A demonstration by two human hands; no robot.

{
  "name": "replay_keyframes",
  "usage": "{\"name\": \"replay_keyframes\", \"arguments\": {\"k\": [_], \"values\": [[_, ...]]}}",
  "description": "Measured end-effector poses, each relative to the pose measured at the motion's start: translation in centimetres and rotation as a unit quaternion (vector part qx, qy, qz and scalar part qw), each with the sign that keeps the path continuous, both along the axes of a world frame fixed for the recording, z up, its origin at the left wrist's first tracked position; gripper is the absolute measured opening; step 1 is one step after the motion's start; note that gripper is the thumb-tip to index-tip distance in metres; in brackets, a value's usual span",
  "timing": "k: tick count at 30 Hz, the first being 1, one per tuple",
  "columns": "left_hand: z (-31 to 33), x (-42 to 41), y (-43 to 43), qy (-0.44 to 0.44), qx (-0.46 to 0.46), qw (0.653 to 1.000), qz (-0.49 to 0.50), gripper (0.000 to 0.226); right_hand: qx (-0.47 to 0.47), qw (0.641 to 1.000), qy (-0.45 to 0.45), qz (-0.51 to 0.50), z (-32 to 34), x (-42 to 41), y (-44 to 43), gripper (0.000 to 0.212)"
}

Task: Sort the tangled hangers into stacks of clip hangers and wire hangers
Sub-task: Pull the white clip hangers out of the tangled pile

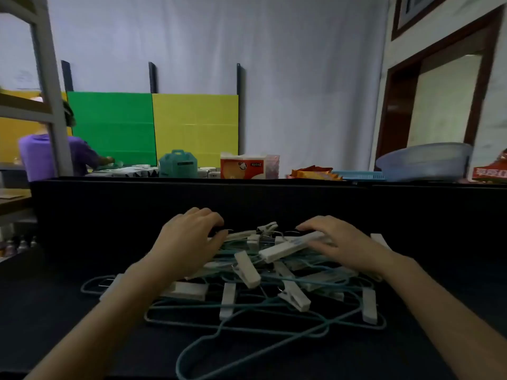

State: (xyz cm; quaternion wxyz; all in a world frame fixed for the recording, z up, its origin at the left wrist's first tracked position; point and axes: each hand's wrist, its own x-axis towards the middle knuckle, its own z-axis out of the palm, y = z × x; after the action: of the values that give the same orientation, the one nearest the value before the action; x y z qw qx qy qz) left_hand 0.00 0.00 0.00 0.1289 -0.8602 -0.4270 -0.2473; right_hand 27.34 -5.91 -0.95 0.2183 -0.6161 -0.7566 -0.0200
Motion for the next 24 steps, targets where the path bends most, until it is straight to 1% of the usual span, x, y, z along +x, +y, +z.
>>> {"name": "replay_keyframes", "arguments": {"k": [3,5,8,10,12,15,19,24], "values": [[0.2,0.8,3.5,0.081,-0.067,0.992,0.062,0.037,-0.078,0.994,-0.078,-0.009,0.3,1.3,2.0,0.048],[0.2,1.1,5.6,0.126,-0.139,0.978,0.096,0.039,-0.122,0.986,-0.11,0.001,0.5,1.8,3.0,0.049],[-0.4,1.2,8.2,0.169,-0.235,0.951,0.108,0.044,-0.141,0.985,-0.093,0.031,0.7,2.2,3.8,0.041],[-0.4,1.0,9.1,0.172,-0.304,0.932,0.094,0.048,-0.144,0.985,-0.079,0.043,0.9,2.5,4.4,0.034],[-0.4,0.9,9.6,0.167,-0.336,0.924,0.074,0.049,-0.151,0.984,-0.075,0.057,1.0,2.7,4.9,0.029],[-0.2,0.6,10.0,0.149,-0.345,0.925,0.057,0.049,-0.162,0.982,-0.062,0.072,1.1,2.9,5.4,0.027],[-0.6,0.3,10.7,0.126,-0.344,0.93,0.041,0.043,-0.137,0.987,-0.022,0.081,1.0,3.2,5.6,0.026],[0.3,-0.5,11.2,0.121,-0.254,0.958,0.062,0.043,-0.057,0.995,0.006,0.082,1.6,3.4,5.7,0.023]]}}
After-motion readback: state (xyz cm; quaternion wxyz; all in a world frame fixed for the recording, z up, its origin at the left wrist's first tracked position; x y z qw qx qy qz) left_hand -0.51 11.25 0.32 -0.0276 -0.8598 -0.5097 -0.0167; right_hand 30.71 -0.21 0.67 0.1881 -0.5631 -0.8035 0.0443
